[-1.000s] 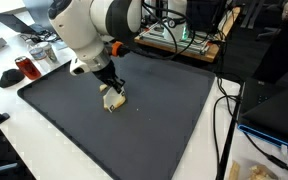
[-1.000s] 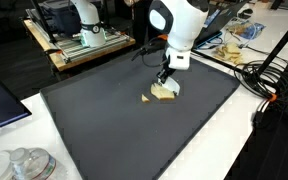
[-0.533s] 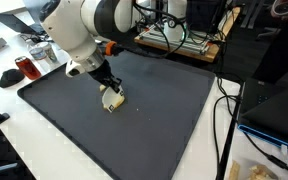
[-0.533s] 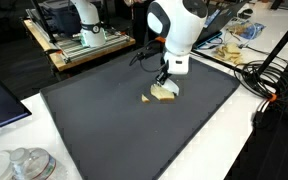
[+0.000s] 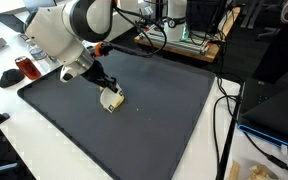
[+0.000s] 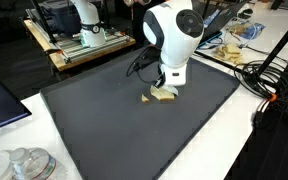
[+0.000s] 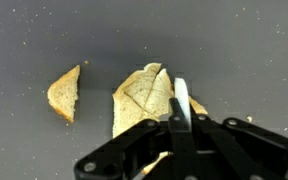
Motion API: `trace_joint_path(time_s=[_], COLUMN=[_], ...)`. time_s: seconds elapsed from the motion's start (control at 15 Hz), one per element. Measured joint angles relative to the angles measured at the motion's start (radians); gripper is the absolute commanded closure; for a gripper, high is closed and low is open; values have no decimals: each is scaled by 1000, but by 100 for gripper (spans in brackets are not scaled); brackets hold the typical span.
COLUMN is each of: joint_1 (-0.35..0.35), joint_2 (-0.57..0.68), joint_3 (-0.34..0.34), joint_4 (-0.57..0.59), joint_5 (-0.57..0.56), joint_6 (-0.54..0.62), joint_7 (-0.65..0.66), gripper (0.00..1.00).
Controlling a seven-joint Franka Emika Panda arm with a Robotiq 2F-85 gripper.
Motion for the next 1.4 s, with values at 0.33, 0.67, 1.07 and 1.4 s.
trace_joint_path(time_s=[0.33, 0.67, 1.07, 1.4], joint_1=[-1, -12, -41, -53], joint_2=[63, 130, 203, 252], joint_3=[2, 18, 46, 63], joint_4=[110, 215, 321, 381], joint_5=[0, 5, 24, 44], joint_6=[-113, -220, -312, -364], joint_7=[-39, -112, -195, -228], gripper=[99, 99, 99, 99])
